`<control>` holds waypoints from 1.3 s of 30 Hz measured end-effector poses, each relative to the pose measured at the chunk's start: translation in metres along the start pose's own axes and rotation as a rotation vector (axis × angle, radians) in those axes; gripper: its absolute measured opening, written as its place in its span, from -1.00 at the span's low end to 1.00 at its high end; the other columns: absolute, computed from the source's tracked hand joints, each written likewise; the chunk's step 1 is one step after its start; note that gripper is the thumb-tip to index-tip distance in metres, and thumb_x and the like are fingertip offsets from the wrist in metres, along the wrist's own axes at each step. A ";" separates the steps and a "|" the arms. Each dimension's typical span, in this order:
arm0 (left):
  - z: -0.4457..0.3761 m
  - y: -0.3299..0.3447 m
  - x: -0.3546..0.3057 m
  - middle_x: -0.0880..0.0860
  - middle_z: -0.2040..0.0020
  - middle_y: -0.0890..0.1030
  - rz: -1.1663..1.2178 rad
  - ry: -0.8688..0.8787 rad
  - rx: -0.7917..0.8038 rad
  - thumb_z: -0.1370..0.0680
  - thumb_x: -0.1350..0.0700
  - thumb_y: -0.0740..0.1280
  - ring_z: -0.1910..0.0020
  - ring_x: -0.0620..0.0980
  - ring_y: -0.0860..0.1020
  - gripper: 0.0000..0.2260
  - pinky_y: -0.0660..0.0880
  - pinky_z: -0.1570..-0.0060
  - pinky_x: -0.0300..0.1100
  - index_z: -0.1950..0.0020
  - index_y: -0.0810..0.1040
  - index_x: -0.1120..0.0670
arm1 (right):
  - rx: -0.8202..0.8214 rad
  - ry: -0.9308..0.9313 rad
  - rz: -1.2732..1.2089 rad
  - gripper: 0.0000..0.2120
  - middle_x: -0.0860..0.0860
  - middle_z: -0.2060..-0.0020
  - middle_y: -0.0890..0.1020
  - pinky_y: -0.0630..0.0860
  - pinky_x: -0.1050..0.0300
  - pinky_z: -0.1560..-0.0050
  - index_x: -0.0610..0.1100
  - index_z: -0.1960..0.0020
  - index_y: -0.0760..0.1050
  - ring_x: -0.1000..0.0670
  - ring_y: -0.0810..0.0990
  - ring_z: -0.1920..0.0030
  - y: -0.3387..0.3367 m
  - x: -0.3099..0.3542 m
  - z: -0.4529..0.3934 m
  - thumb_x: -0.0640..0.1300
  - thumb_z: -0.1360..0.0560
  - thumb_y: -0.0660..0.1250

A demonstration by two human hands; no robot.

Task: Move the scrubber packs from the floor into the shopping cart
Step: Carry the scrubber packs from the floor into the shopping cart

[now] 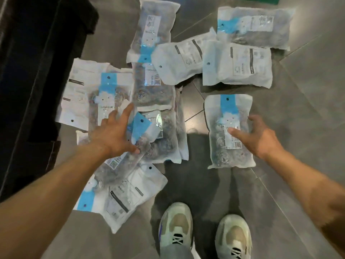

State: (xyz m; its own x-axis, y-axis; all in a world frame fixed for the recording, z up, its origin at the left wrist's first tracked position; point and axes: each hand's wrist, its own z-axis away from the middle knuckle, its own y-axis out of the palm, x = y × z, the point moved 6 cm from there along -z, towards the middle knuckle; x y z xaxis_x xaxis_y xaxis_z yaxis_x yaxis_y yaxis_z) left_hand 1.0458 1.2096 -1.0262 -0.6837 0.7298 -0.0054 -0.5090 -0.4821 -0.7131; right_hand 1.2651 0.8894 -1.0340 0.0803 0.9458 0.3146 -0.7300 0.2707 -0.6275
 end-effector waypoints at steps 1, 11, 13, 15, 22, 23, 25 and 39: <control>-0.004 0.006 0.002 0.22 -0.64 0.07 -0.034 0.002 -0.018 -0.21 -0.22 0.66 -0.55 0.32 0.23 0.32 0.30 -0.46 0.26 -0.59 -0.32 -0.28 | -0.002 0.036 -0.049 -0.17 -0.19 -0.42 0.49 0.45 -0.23 -0.35 -0.12 -0.55 0.20 -0.27 0.50 -0.37 0.006 -0.005 -0.007 0.24 -0.48 0.45; -0.011 0.018 0.010 0.26 -0.19 0.49 0.055 -0.011 -0.092 -0.12 -0.36 0.63 -0.12 0.23 0.47 0.31 0.42 -0.08 0.10 -0.60 -0.21 -0.30 | -0.131 0.225 -0.213 -0.01 -0.16 -0.32 0.56 0.40 -0.34 -0.36 -0.11 -0.45 0.25 -0.31 0.51 -0.33 0.049 -0.033 -0.029 0.39 -0.25 0.54; -0.008 0.020 0.004 0.18 -0.12 0.44 0.174 0.030 -0.047 -0.14 -0.24 0.68 0.05 0.16 0.50 0.23 0.42 0.09 -0.01 -0.58 -0.09 -0.33 | -0.097 0.263 -0.186 -0.03 -0.11 -0.25 0.61 0.42 -0.33 -0.33 -0.05 -0.36 0.37 -0.30 0.54 -0.31 0.057 -0.038 -0.037 0.46 -0.15 0.55; -0.003 0.019 -0.003 0.11 -0.09 0.40 0.200 0.078 -0.044 -0.21 -0.15 0.68 0.09 0.15 0.53 0.13 0.42 0.11 -0.03 -0.55 -0.02 -0.34 | -0.054 0.275 -0.237 -0.05 -0.02 -0.07 0.71 0.55 -0.29 -0.19 0.02 -0.15 0.53 -0.24 0.66 -0.15 0.072 -0.050 -0.050 0.55 0.07 0.55; 0.029 -0.028 -0.041 0.13 -0.15 0.44 0.421 0.161 -0.150 -0.28 -0.13 0.65 -0.09 0.17 0.49 -0.01 0.46 -0.14 0.03 -0.55 0.12 -0.39 | 0.010 0.166 -0.564 -0.46 -0.01 -0.09 0.69 0.61 -0.15 -0.18 -0.08 -0.20 0.51 -0.12 0.69 -0.05 0.048 -0.014 0.008 -0.04 -0.32 0.66; 0.038 -0.040 -0.050 0.13 -0.18 0.44 0.471 0.167 -0.153 -0.29 -0.11 0.66 -0.16 0.20 0.49 -0.01 0.44 -0.21 0.04 -0.55 0.13 -0.39 | 0.013 0.147 -0.595 -0.41 0.03 -0.08 0.70 0.61 -0.17 -0.18 -0.05 -0.17 0.49 -0.11 0.69 -0.06 0.035 -0.009 0.021 0.00 -0.26 0.67; 0.063 -0.073 -0.069 0.12 -0.27 0.45 0.568 0.181 -0.165 -0.29 -0.11 0.66 -0.28 0.20 0.46 -0.01 0.41 -0.30 0.07 -0.54 0.12 -0.44 | 0.015 0.089 -0.680 -0.34 0.08 -0.05 0.74 0.64 -0.17 -0.14 0.02 -0.20 0.51 -0.05 0.73 -0.04 -0.002 0.002 0.044 0.04 -0.15 0.66; 0.444 -0.567 -0.200 -0.10 -0.17 0.61 0.964 0.490 -0.524 -0.24 0.01 0.71 -0.07 -0.10 0.62 0.08 0.52 -0.07 -0.30 -0.58 0.12 -0.36 | -0.153 -0.382 -0.811 -0.50 0.13 0.04 0.74 0.65 0.15 0.05 0.05 -0.16 0.51 0.16 0.74 0.10 -0.499 0.191 0.438 -0.30 -0.36 0.60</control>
State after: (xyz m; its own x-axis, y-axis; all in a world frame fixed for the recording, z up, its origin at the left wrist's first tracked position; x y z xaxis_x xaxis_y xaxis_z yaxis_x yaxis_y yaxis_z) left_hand 1.2391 1.1217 -0.3098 -0.3374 0.3385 -0.8784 0.4547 -0.7584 -0.4669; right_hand 1.3476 0.8569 -0.3487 0.2799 0.3381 0.8985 -0.4470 0.8742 -0.1897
